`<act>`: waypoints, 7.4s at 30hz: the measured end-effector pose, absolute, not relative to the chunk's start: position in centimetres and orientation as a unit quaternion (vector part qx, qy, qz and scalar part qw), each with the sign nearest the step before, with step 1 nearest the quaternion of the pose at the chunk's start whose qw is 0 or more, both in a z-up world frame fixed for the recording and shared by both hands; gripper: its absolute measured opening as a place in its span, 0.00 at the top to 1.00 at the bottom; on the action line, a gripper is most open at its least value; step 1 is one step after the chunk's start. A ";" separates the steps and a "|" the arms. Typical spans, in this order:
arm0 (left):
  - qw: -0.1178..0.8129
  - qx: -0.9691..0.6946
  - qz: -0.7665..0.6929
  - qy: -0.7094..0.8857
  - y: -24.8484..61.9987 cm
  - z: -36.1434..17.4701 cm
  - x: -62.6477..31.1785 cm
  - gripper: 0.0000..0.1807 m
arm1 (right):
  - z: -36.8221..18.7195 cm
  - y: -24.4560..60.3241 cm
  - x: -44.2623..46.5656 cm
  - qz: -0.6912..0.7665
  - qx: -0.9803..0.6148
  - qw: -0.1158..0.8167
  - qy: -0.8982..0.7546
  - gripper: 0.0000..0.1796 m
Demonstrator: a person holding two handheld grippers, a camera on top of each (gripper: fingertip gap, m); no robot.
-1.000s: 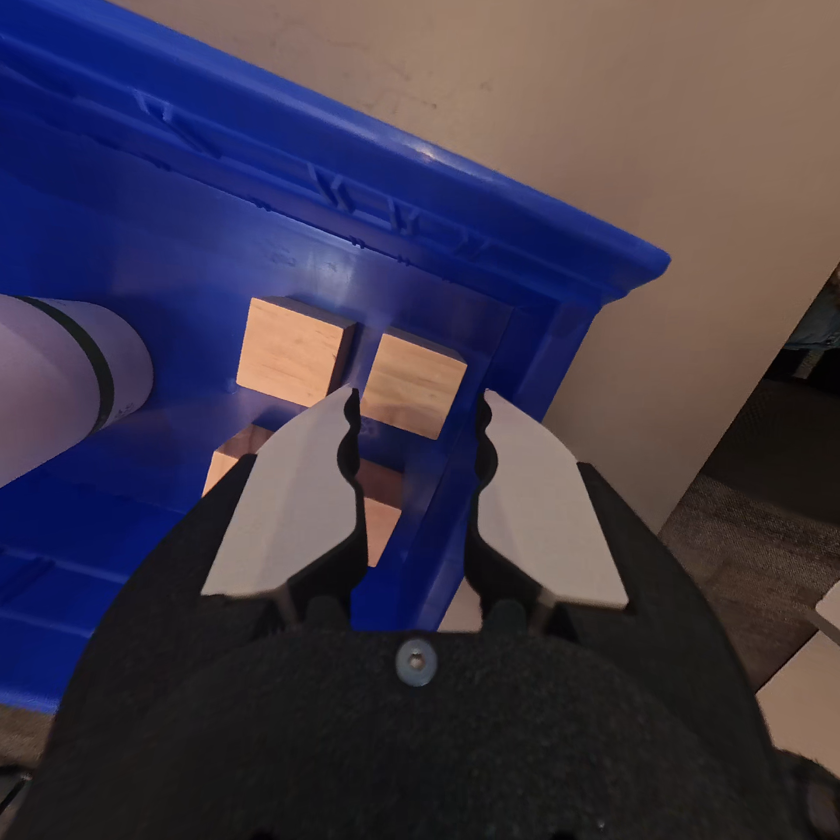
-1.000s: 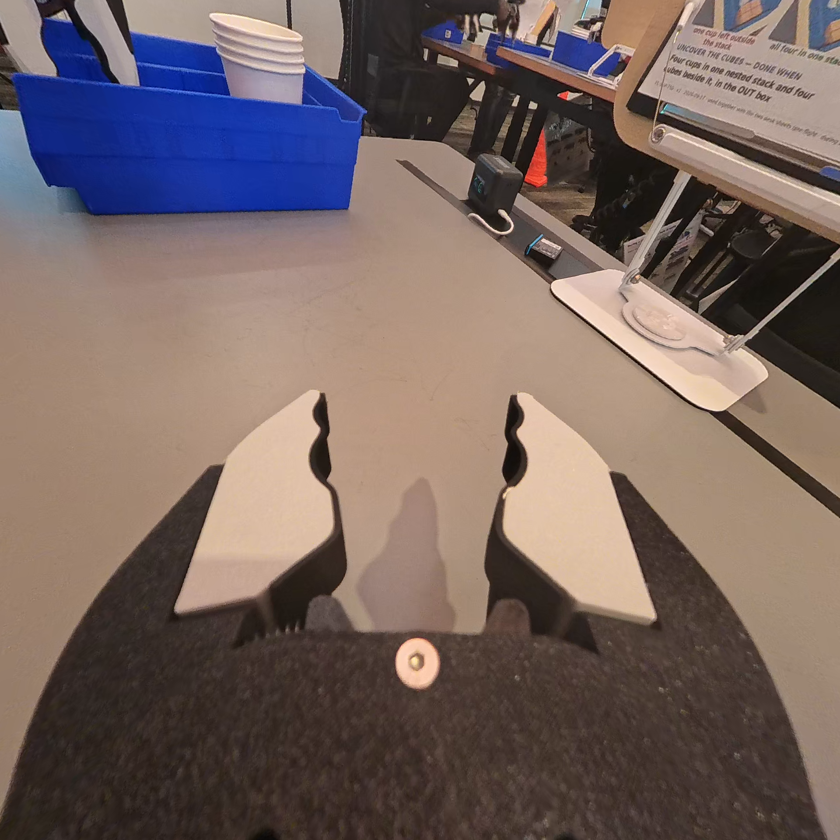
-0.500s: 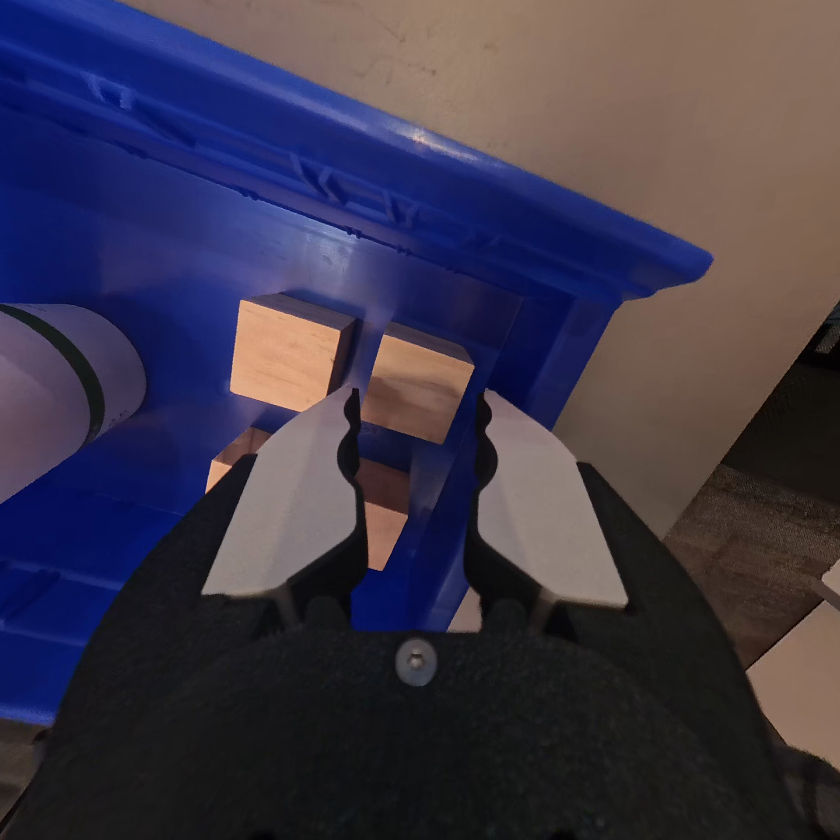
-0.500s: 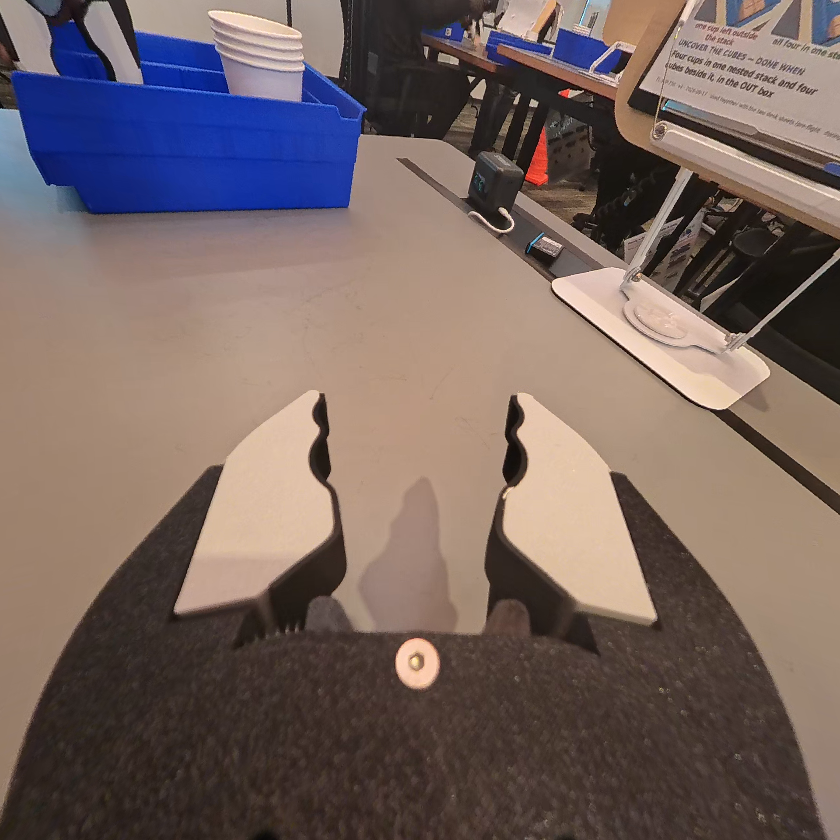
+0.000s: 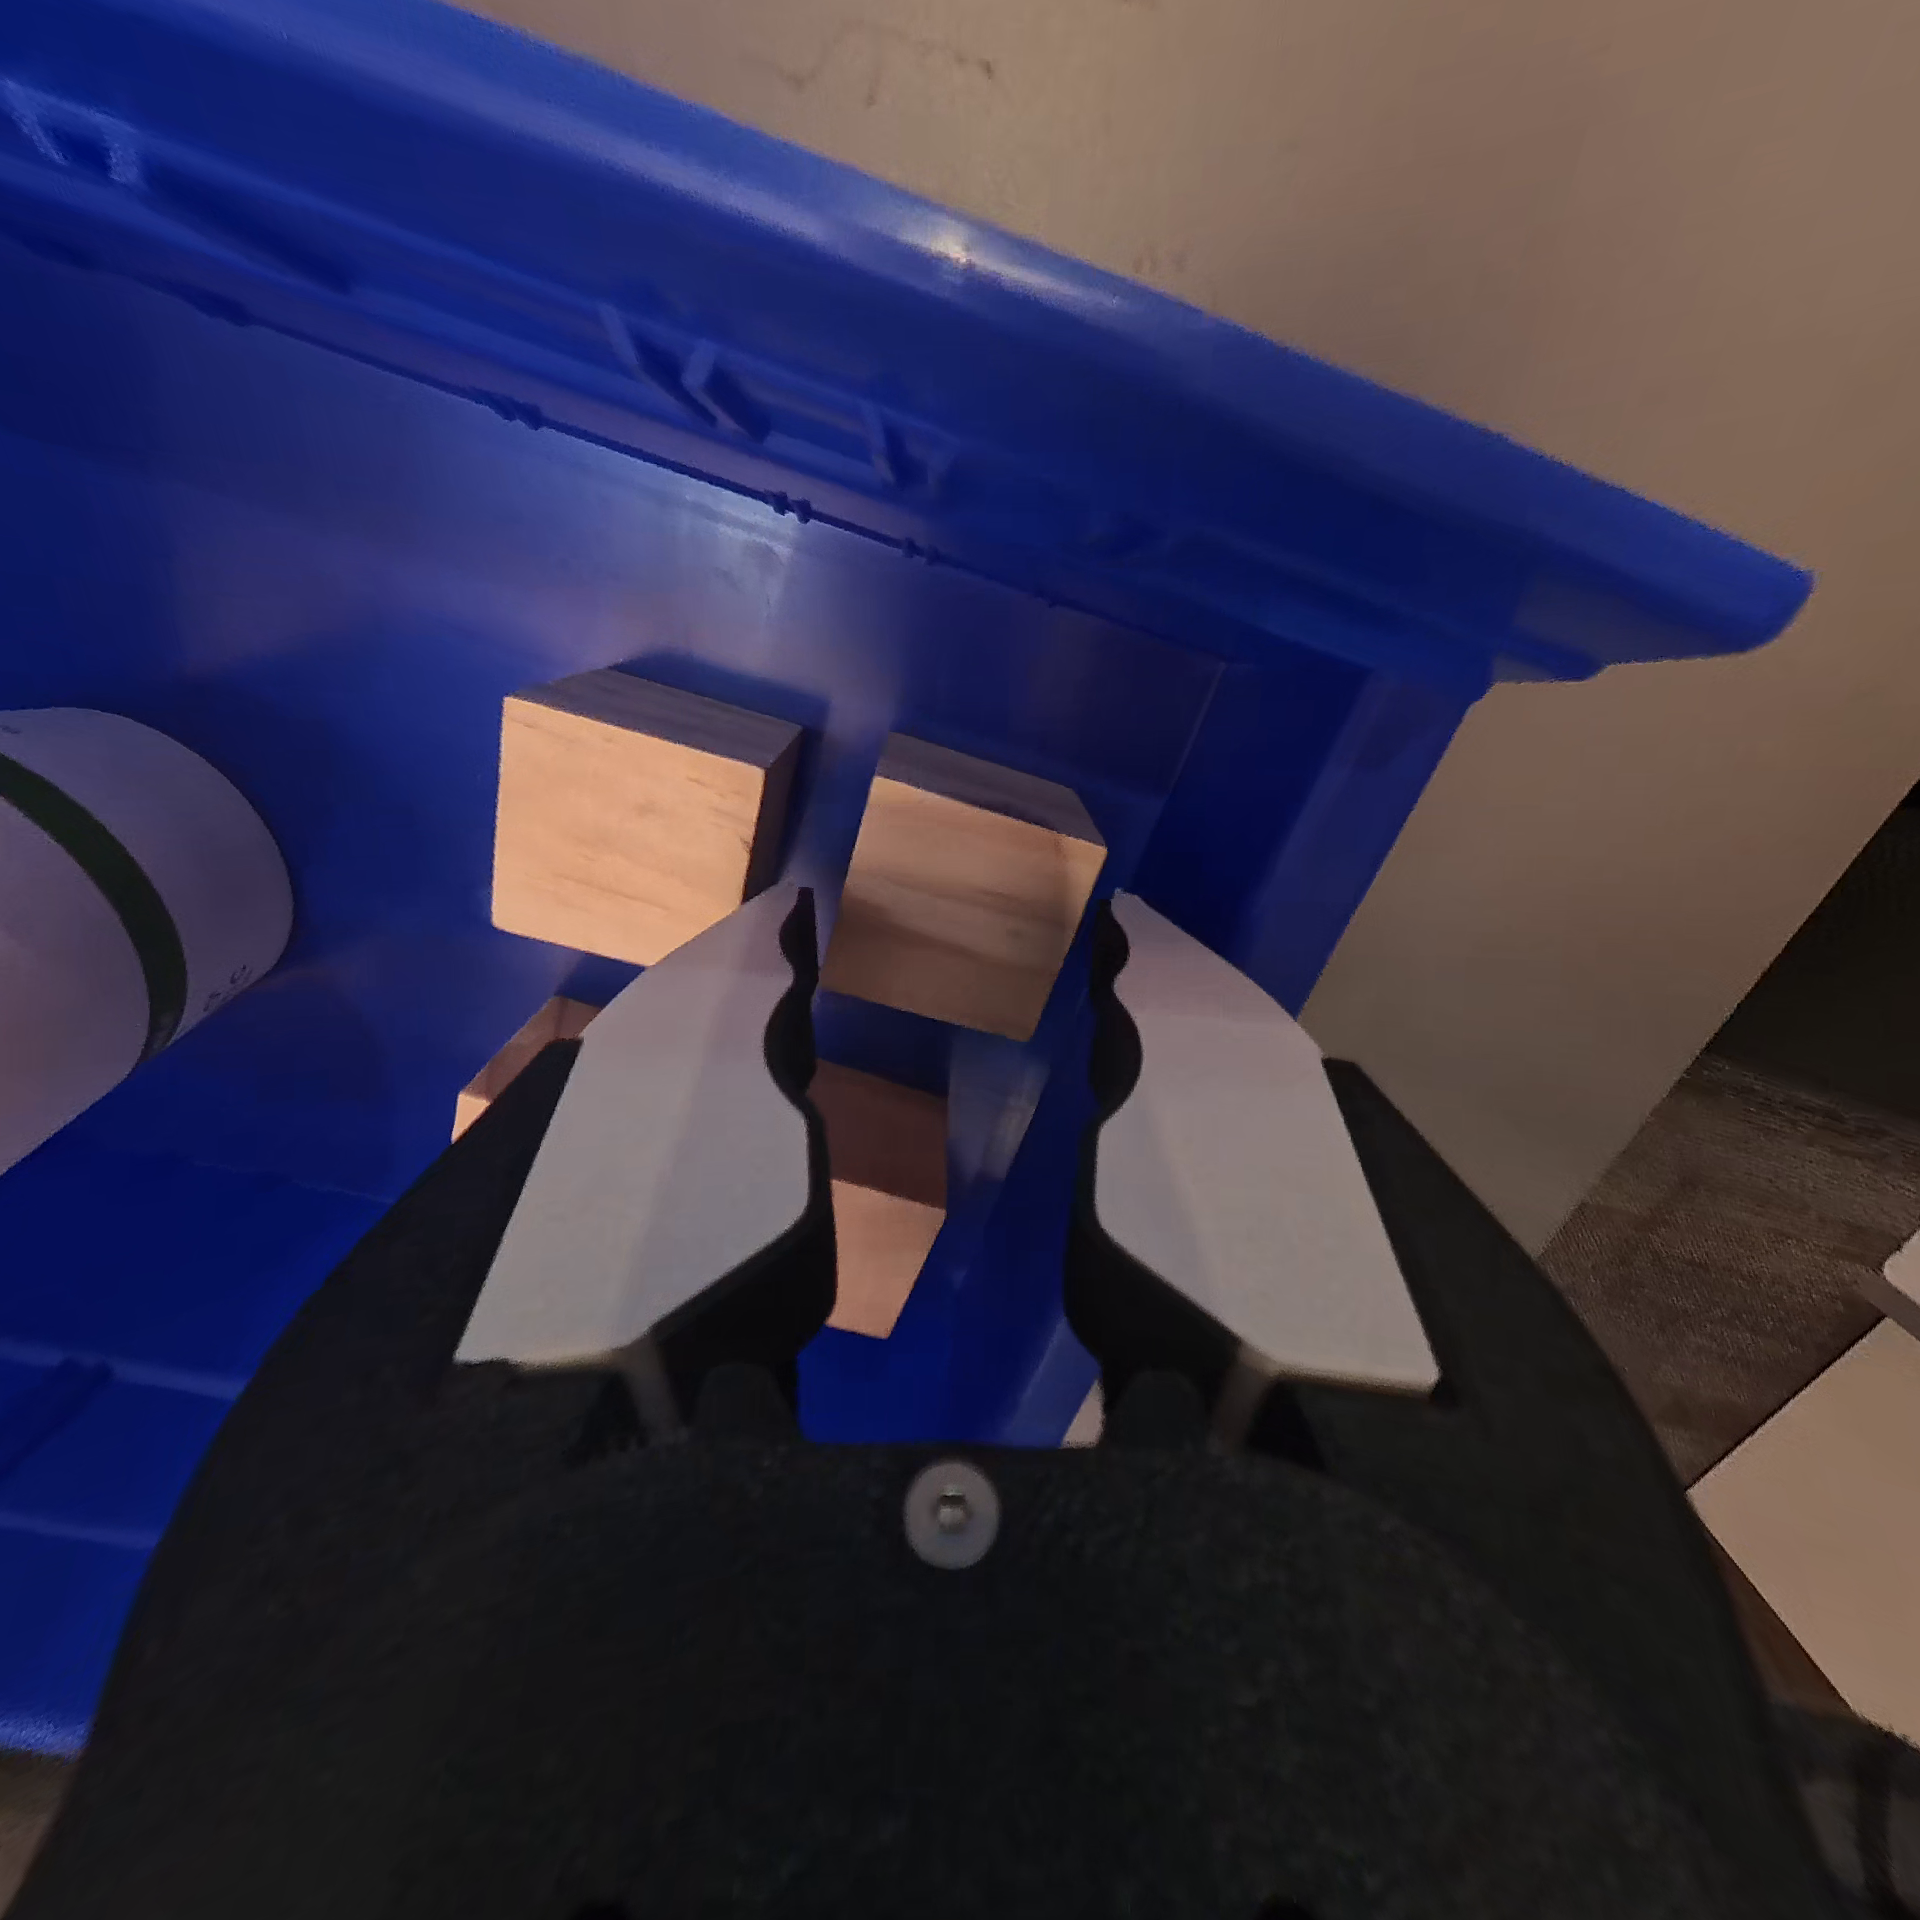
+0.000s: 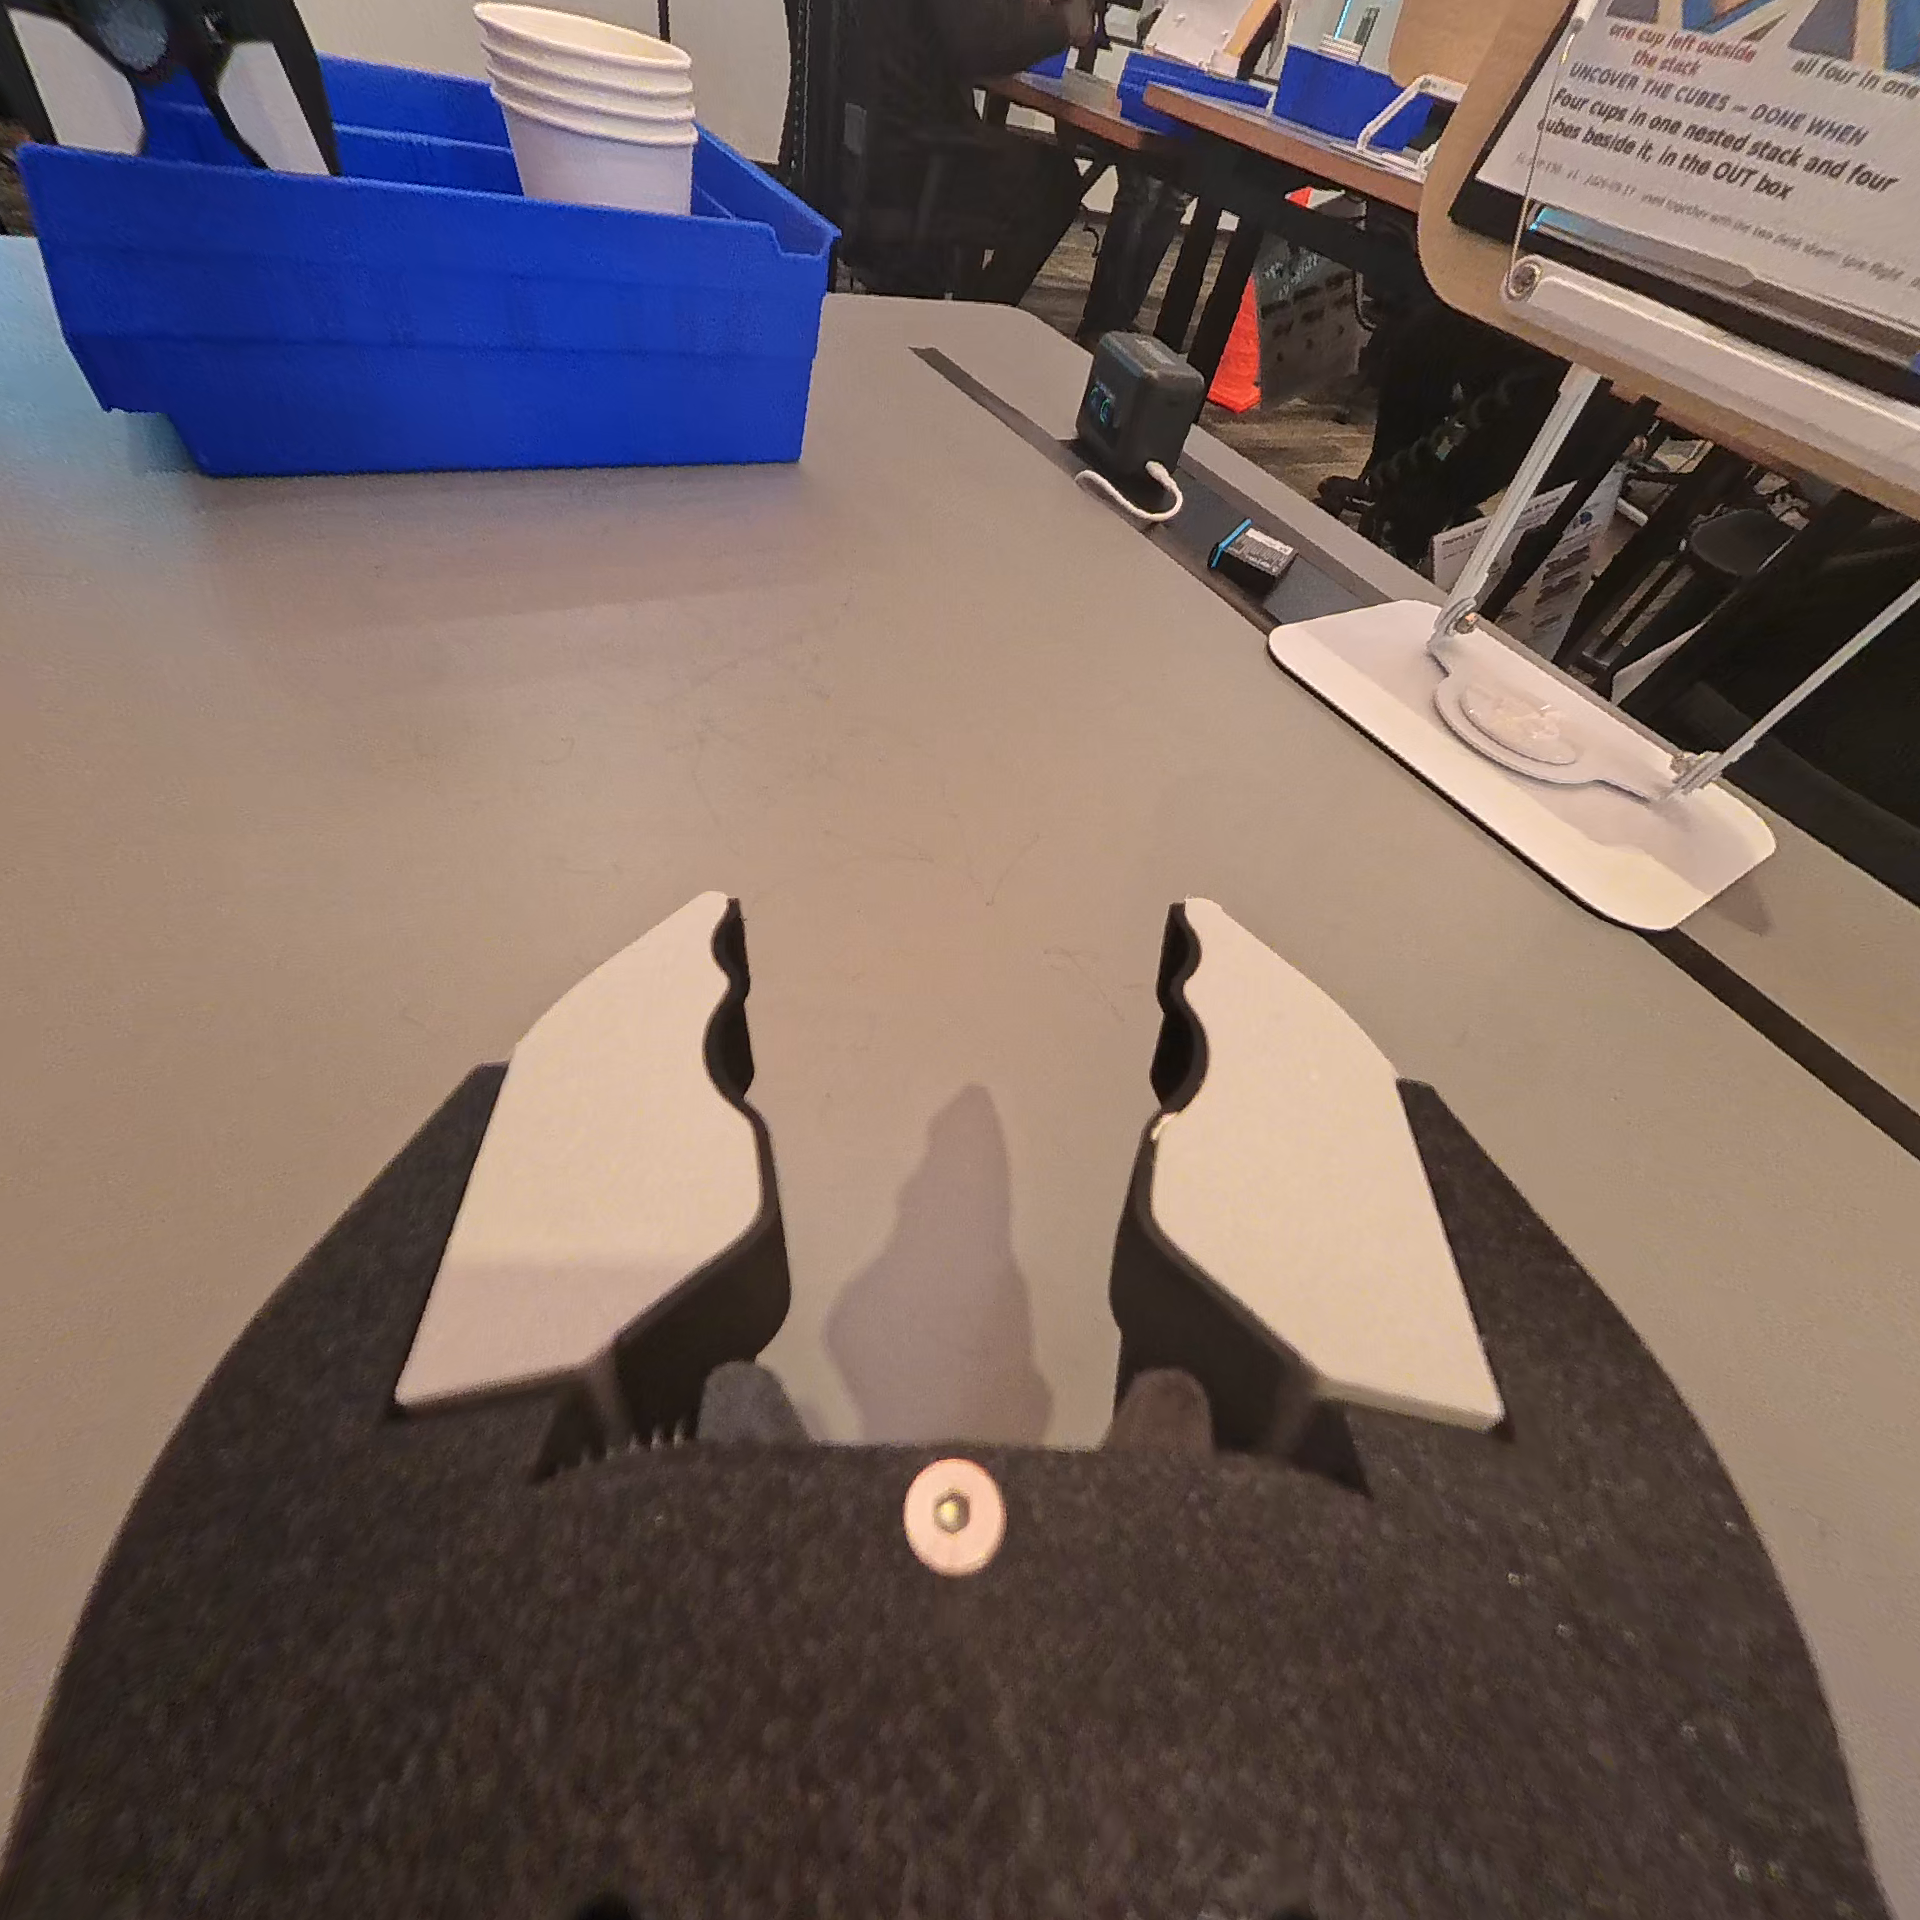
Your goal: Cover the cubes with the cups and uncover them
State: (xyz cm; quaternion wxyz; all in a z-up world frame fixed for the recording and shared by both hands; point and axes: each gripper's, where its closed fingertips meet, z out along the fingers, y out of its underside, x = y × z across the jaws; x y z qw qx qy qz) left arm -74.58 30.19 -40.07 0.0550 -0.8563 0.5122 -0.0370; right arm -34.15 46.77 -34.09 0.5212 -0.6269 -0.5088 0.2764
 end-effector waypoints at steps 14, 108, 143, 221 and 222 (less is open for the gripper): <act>0.017 -0.856 -0.055 0.513 29.9 -41.4 -74.2 0.73 | -34.2 46.7 -34.3 0.278 -0.627 0.519 -0.510 0.58; 0.025 -0.784 -0.058 0.618 43.8 -39.8 -55.9 0.74 | -34.1 46.1 -34.4 0.307 -0.621 0.503 -0.517 0.59; -0.004 -0.804 -0.060 0.592 43.5 -42.4 -56.3 0.74 | -34.1 45.9 -34.5 0.308 -0.621 0.500 -0.519 0.58; 0.080 -0.888 0.021 0.452 36.0 -33.0 -75.5 0.74 | -34.0 45.0 -34.9 0.329 -0.601 0.492 -0.537 0.56; 0.083 -0.886 0.029 0.455 36.2 -31.7 -74.9 0.74 | -34.0 44.9 -34.9 0.330 -0.600 0.491 -0.538 0.56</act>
